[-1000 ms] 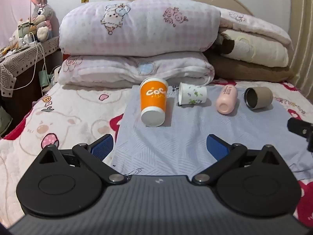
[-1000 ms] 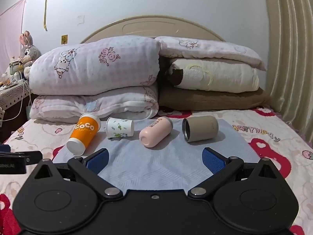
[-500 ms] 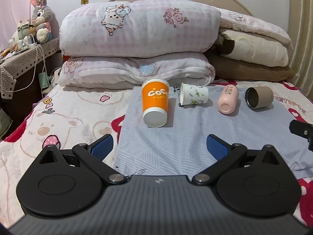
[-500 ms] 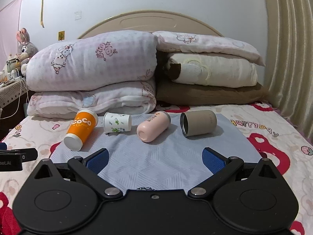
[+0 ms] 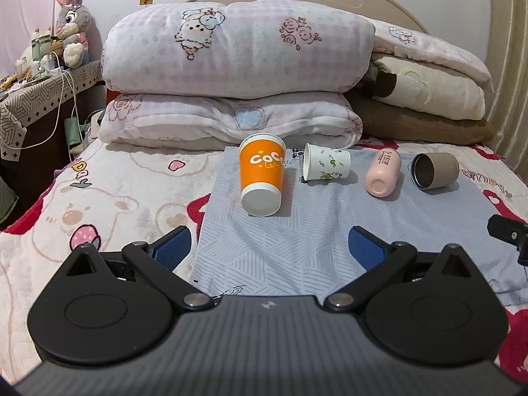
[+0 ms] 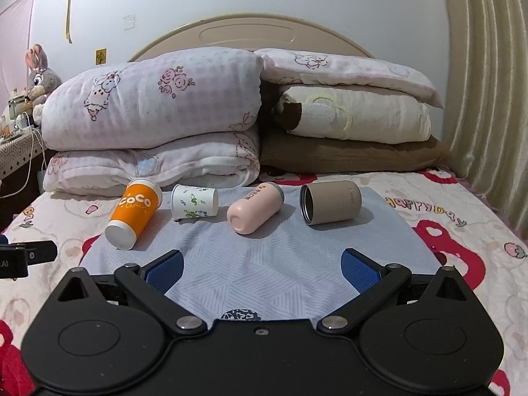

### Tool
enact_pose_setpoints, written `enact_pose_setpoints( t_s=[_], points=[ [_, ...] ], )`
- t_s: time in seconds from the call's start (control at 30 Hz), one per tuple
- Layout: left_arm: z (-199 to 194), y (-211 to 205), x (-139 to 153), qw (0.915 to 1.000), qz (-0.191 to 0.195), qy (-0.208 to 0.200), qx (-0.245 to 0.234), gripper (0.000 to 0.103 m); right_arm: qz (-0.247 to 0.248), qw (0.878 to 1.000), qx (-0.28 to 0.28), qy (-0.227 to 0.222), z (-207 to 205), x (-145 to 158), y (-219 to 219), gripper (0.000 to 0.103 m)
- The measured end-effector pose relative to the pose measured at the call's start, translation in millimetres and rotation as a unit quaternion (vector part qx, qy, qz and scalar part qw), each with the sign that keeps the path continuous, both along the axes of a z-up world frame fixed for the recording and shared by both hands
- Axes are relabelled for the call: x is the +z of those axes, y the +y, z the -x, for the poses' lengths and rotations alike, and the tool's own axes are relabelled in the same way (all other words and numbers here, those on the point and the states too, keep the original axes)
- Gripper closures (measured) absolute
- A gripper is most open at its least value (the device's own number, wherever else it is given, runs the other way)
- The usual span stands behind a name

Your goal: Flip cup upright

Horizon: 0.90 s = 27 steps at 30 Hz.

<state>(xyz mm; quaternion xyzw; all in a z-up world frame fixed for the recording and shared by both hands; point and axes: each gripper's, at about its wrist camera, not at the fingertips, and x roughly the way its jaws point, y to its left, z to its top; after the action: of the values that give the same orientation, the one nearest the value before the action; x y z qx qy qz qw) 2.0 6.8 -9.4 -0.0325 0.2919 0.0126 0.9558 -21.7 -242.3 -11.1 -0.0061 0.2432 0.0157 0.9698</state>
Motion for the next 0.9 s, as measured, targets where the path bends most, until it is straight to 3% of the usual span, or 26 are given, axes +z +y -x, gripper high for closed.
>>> enact_pose_setpoints(
  t_s=[0.6, 0.9],
  points=[
    [-2, 0, -5, 0.9998, 0.004, 0.014, -0.012, 0.000, 0.000, 1.000, 0.005, 0.012, 2, -4, -1, 0.000],
    [-7, -7, 5, 0.9988, -0.002, 0.038, -0.032, 0.000, -0.005, 0.999, 0.043, 0.007, 3, -1, -2, 0.000]
  ],
)
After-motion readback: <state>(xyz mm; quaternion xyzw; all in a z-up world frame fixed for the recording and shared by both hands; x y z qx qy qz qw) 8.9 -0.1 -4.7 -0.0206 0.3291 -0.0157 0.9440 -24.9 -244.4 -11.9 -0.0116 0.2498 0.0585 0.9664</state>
